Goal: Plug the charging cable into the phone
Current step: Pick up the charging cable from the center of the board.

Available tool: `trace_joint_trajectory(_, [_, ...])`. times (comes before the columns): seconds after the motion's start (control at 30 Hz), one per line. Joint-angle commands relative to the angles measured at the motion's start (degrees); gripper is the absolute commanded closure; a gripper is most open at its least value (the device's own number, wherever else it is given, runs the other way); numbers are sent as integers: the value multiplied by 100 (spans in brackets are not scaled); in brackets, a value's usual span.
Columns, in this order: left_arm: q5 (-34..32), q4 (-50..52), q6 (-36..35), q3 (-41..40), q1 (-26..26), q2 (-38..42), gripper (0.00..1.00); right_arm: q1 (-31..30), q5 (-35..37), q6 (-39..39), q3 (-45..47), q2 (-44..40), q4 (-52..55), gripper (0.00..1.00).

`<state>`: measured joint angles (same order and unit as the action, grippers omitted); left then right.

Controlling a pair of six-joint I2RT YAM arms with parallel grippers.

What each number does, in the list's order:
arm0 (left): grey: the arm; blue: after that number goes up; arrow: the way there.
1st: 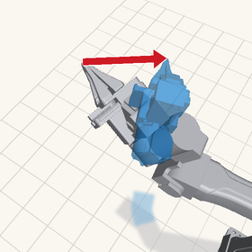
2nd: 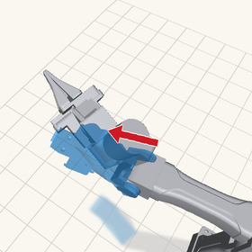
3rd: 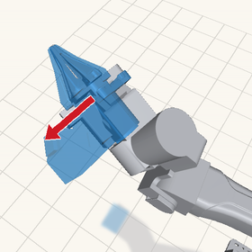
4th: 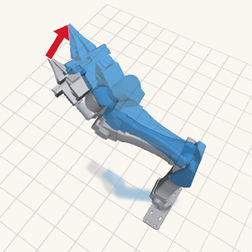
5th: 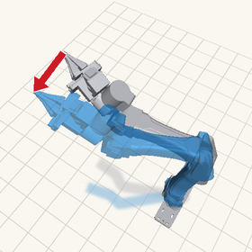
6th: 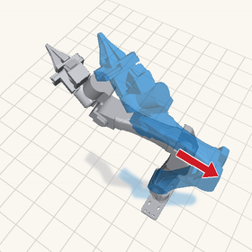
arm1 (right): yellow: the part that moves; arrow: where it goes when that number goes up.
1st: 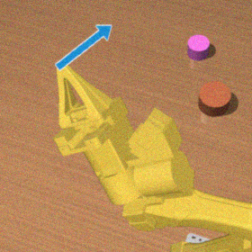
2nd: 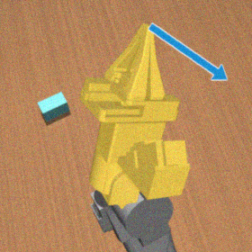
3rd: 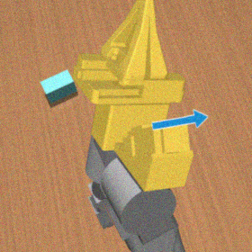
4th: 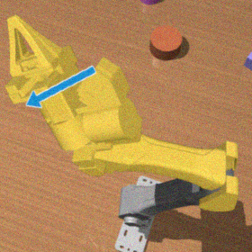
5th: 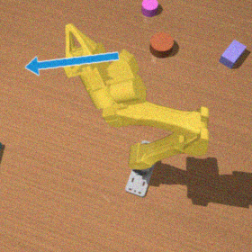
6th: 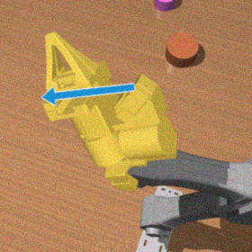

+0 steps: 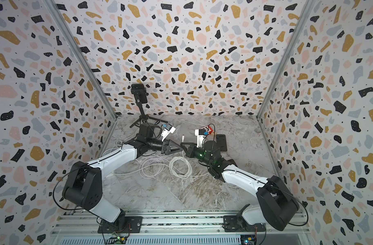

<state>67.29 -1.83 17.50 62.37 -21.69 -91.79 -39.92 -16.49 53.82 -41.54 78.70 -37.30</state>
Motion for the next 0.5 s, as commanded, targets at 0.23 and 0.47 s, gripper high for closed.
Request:
trace_joint_trajectory(0.23, [276,-558,232,-63,-103,14,45,-16,40,286,20,-363,-656,98])
trace_joint_trajectory(0.47, [374,-526,277,25,-392,-76,72,-16,105,313,50,-239,-1026,98])
